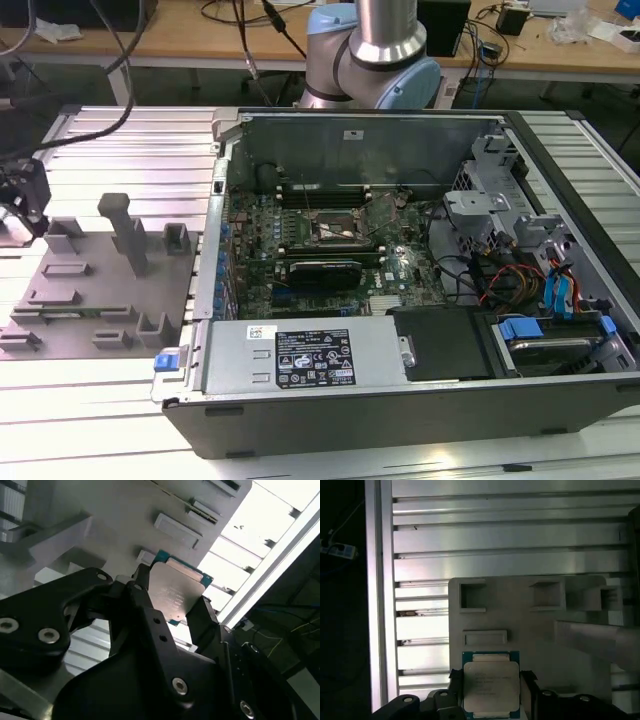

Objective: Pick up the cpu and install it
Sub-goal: 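Pick up the cpu and move it towards the insertion slot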

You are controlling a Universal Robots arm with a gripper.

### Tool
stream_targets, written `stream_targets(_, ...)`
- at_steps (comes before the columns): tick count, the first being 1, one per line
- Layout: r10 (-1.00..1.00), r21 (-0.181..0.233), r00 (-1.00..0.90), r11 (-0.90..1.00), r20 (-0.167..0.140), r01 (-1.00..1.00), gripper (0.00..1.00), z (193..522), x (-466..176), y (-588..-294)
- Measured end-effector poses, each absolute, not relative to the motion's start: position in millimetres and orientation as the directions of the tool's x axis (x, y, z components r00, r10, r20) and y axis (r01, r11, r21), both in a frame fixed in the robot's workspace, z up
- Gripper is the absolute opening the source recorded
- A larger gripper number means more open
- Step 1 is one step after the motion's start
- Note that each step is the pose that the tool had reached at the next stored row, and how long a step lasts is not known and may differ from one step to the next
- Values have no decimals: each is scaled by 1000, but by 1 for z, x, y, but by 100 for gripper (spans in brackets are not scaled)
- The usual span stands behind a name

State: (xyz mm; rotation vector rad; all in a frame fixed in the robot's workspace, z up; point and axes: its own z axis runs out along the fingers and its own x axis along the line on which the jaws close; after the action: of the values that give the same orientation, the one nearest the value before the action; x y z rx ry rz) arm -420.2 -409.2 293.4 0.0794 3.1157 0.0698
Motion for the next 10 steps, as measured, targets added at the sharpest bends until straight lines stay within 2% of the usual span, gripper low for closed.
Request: stream_targets(10, 52, 45, -998, 998, -23, 51, 54, 346, -419, -409)
